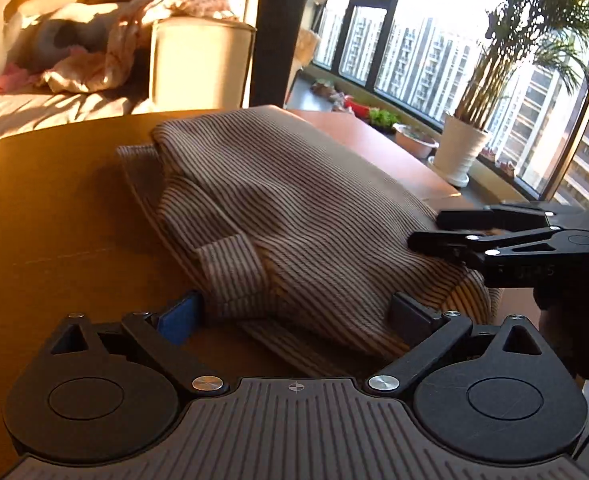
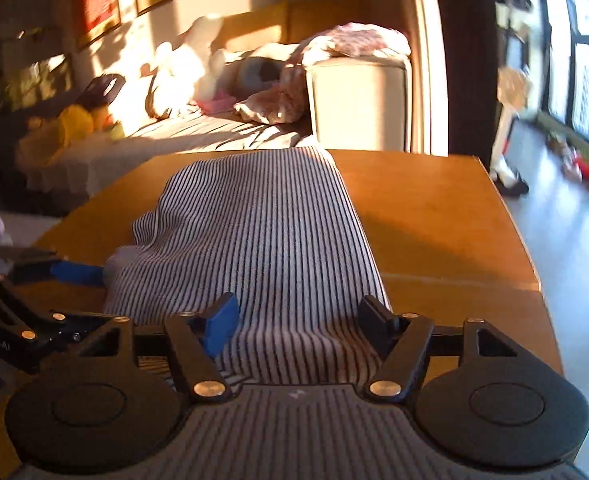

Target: Fold clothes

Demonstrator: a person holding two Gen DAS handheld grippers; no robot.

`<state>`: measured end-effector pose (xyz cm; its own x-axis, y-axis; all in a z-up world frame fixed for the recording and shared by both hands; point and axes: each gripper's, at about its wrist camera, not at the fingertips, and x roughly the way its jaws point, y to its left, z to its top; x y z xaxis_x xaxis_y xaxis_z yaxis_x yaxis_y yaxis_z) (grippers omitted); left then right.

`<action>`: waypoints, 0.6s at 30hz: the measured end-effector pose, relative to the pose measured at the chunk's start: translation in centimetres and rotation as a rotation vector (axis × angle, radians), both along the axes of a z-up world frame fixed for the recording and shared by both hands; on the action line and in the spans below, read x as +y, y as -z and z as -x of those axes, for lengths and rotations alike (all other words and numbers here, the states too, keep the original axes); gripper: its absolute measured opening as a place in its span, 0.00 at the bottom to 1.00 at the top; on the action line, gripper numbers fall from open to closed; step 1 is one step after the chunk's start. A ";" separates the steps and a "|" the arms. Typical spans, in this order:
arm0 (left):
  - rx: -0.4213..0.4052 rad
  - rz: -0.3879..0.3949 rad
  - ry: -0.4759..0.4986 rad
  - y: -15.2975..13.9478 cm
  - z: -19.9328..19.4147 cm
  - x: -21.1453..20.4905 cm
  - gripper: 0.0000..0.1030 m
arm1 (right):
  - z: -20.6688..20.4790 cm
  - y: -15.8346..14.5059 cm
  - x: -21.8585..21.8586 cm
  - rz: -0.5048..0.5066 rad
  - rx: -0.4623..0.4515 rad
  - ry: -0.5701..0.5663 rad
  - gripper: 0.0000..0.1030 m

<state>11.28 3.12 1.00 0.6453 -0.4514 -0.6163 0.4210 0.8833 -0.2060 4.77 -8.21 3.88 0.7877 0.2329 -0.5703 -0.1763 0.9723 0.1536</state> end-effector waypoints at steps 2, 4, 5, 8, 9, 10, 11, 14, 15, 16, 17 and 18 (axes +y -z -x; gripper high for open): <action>-0.002 0.018 -0.005 0.0 0.3 0.7 0.98 | 0.2 0.2 0.0 -0.049 0.018 -0.009 0.81; -0.002 0.035 -0.010 0.0 0.7 1.3 0.98 | 0.2 0.5 0.9 -0.065 0.039 -0.041 1.00; -0.002 0.049 -0.015 0.0 0.8 1.8 0.98 | 0.3 0.5 2.0 -0.042 0.052 -0.061 1.00; 0.006 0.118 -0.049 0.0 0.9 3.4 0.98 | 0.6 0.5 4.6 0.043 0.053 -0.055 1.00; 0.010 0.150 -0.068 0.0 0.9 4.0 0.98 | 0.6 0.5 5.0 0.033 0.053 -0.053 1.00; 0.012 0.179 -0.089 0.0 0.8 4.6 0.98 | 0.6 0.5 5.3 0.025 0.053 -0.051 1.00; 0.010 0.205 -0.108 0.0 0.8 5.2 0.98 | 0.7 0.6 5.5 0.020 0.051 -0.048 1.00; -0.037 0.229 -0.125 -0.6 0.8 5.7 0.98 | 0.8 0.6 5.4 0.000 0.041 -0.031 1.00; -0.045 0.228 -0.116 -0.8 0.8 5.4 0.98 | 0.9 0.6 5.3 -0.008 0.036 -0.025 1.00; -0.053 0.227 -0.108 -1.0 0.7 5.2 0.97 | 1.0 0.6 5.1 -0.016 0.031 -0.017 1.00; -0.059 0.225 -0.099 -1.1 0.7 4.8 0.97 | 1.3 0.4 4.8 -0.025 0.020 -0.003 1.00; -0.063 0.223 -0.092 -1.2 0.6 4.4 0.97 | 1.6 0.3 4.5 -0.034 0.009 0.011 1.00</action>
<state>10.67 7.55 2.18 0.7241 -0.5093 -0.4651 0.3591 0.8541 -0.3763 3.12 -3.67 3.63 0.7853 0.2434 -0.5693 -0.1636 0.9684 0.1884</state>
